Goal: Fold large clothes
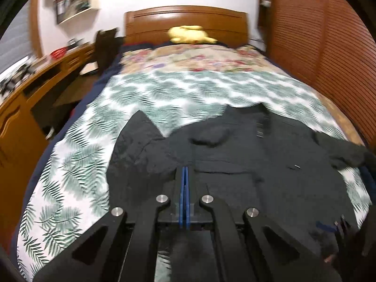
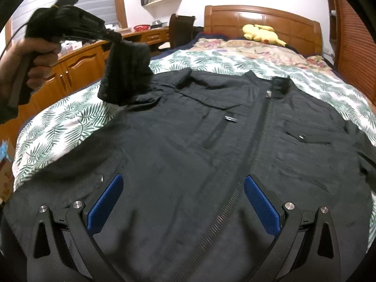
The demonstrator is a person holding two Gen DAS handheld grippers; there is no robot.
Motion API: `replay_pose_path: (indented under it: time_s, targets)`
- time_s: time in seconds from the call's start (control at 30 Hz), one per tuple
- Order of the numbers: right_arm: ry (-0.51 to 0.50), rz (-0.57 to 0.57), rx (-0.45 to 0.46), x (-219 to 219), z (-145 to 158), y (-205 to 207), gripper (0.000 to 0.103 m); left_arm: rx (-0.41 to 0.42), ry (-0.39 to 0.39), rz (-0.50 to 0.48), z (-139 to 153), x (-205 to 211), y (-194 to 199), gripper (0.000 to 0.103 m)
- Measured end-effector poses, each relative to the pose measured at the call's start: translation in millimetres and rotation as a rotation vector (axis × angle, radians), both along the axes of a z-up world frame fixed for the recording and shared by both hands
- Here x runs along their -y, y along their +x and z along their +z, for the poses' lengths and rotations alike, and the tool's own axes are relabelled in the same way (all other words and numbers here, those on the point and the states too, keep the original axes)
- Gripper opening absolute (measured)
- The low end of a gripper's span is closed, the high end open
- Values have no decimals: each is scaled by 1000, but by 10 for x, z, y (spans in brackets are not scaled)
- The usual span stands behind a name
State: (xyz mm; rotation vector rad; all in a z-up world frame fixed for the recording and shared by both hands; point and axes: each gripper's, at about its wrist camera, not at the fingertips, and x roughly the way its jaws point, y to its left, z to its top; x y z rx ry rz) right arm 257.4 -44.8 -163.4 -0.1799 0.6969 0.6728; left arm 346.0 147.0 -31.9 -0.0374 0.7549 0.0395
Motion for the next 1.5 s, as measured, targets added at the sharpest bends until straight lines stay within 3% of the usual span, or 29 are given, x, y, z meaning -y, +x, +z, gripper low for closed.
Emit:
replay_pose_path:
  time_s: [0.23, 0.47, 0.7, 1.1, 1.2, 1.5]
  targets:
    - [16, -65, 11, 441, 123, -33, 103, 15, 40, -111, 141, 704, -300, 0]
    - [41, -66, 37, 540, 247, -53, 103, 51, 72, -118, 172, 850, -638, 0]
    - [45, -34, 26, 414, 215, -59, 103, 81, 52, -71, 50, 617, -950, 1]
    - [-3, 38, 35, -54, 285, -86, 103, 139, -21, 29, -459, 72, -1566, 2]
    - [-31, 65, 46, -292, 334, -31, 103, 149, -56, 51, -558, -121, -1669, 3]
    - [-121, 155, 51, -1174, 276, 203, 103, 170, -66, 134, -811, -627, -1866, 4]
